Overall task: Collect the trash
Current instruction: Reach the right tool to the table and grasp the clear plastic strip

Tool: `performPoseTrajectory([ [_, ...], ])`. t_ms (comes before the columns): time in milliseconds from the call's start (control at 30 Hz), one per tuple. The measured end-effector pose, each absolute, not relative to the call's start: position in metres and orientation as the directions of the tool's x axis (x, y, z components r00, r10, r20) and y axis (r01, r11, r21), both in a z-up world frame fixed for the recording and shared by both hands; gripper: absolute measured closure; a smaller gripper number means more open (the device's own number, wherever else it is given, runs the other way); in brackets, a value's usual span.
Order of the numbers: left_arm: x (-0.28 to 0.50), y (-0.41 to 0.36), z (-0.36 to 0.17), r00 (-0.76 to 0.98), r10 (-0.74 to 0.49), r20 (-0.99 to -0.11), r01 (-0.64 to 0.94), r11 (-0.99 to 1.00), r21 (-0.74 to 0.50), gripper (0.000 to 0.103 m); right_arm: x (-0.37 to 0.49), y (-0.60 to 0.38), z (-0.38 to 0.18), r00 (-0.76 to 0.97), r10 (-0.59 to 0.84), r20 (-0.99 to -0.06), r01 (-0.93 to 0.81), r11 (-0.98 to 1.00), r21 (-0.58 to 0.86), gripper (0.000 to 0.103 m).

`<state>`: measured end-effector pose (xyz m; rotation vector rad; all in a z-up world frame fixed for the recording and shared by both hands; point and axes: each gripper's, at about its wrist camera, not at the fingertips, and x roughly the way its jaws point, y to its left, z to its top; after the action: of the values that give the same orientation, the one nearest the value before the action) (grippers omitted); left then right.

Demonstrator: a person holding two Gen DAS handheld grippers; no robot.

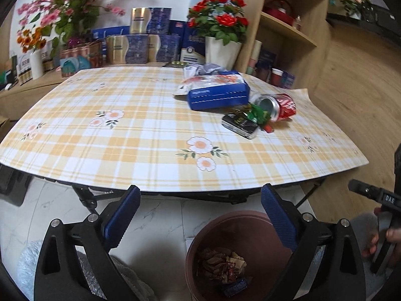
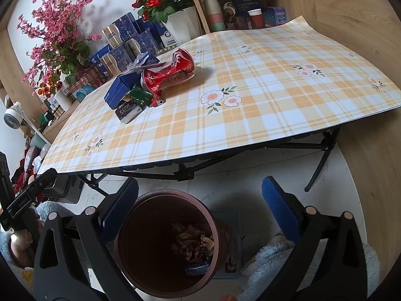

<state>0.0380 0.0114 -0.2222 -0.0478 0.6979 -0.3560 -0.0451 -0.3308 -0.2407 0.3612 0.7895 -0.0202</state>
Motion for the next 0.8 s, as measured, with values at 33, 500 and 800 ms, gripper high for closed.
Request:
performPoseTrajectory([
  [33,0.039,0.012,-0.222,0.709,-0.335,-0.620,0.301,0.939,-0.164,0.009,-0.045,-0.331,-0.241,0.706,0.116,-0.698,0.152,0.939,0.309,0.006],
  [500,0.042,0.011,-0.228,0.685,-0.350,-0.639,0.301,0.935,-0.189,0.009,-0.042,-0.326,-0.242,0.695,0.112,-0.710,0.148,0.944,0.294,0.006],
  [800,0.048,0.015,-0.228,0.698,-0.338,-0.632,0.270,0.941,-0.205,0.009,-0.032,-0.322,-0.224,0.719,0.060,-0.692,0.142,0.963,0.231,0.006],
])
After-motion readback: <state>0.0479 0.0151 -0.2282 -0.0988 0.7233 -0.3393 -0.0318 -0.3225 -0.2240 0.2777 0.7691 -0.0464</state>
